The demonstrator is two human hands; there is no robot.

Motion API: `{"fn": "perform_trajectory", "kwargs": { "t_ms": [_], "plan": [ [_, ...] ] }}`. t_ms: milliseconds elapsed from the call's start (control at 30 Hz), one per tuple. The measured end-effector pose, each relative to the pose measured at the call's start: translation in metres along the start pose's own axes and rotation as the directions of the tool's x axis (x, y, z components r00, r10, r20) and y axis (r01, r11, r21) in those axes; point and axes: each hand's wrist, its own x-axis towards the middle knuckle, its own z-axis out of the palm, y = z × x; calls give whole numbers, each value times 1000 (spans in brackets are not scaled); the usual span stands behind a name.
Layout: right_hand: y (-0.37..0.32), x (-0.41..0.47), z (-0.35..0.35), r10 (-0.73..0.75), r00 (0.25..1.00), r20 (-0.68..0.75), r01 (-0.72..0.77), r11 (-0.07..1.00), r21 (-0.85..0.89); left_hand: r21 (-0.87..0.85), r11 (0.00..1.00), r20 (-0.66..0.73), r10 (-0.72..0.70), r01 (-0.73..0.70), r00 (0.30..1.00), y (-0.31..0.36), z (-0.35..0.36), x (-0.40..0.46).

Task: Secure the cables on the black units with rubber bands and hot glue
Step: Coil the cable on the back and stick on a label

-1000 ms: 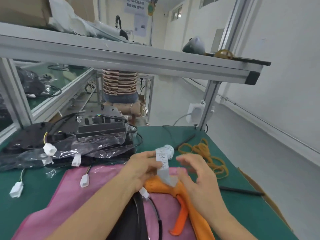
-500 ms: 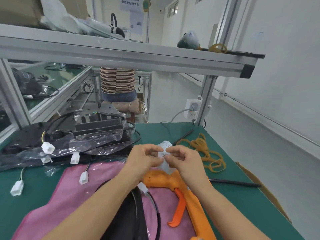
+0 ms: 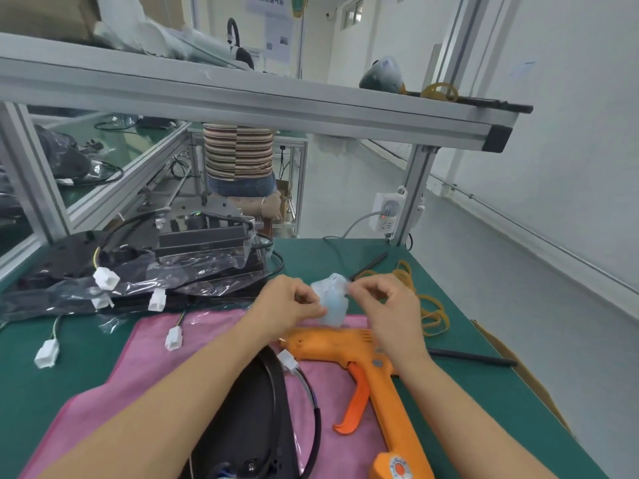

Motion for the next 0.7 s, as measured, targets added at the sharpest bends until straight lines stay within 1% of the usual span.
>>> {"fn": "perform_trajectory", "kwargs": {
  "t_ms": [33, 67, 100, 133, 200, 267, 333, 400, 467, 533, 600, 700],
  "plan": [
    [-3, 1, -4, 56, 998, -16, -55, 997, 52, 49, 999, 58, -14, 11, 998, 1, -5, -1],
    [-7, 2, -8, 101, 995, 2, -101, 989, 105, 83, 996, 107, -45, 36, 993, 0, -12, -3],
    [-12, 2, -10, 131, 990, 59, -138, 979, 151, 79, 994, 129, -79, 69, 988, -1, -20, -5],
    [-19, -1, -9, 140, 979, 148, -166, 970, 180, 42, 994, 113, -109, 105, 988, -3, -31, -9],
    [-34, -10, -1, 110, 932, 346, -182, 966, 185, -64, 986, 5, -155, 155, 988, -9, -51, -20],
    [-48, -22, 14, 68, 858, 508, -164, 976, 146, -133, 970, -120, -220, 204, 968, -19, -69, -36],
    [-58, -32, 31, 37, 783, 621, -105, 992, 74, -168, 952, -195, -287, 257, 938, -29, -78, -56],
    [-62, -40, 47, 23, 714, 700, -52, 998, 19, -185, 941, -230, -322, 284, 918, -36, -79, -79],
    [-63, -46, 60, 53, 670, 740, -44, 999, -32, -205, 934, -258, -341, 293, 904, -41, -75, -97],
    [-61, -49, 68, 102, 664, 741, -54, 995, -89, -251, 921, -265, -362, 299, 893, -43, -70, -111],
    [-60, -50, 73, 140, 684, 716, -52, 988, -144, -298, 905, -257, -382, 303, 888, -43, -66, -119],
    [-58, -53, 77, 149, 729, 668, -15, 979, -202, -319, 895, -233, -393, 312, 889, -42, -61, -126]
  ]
}}
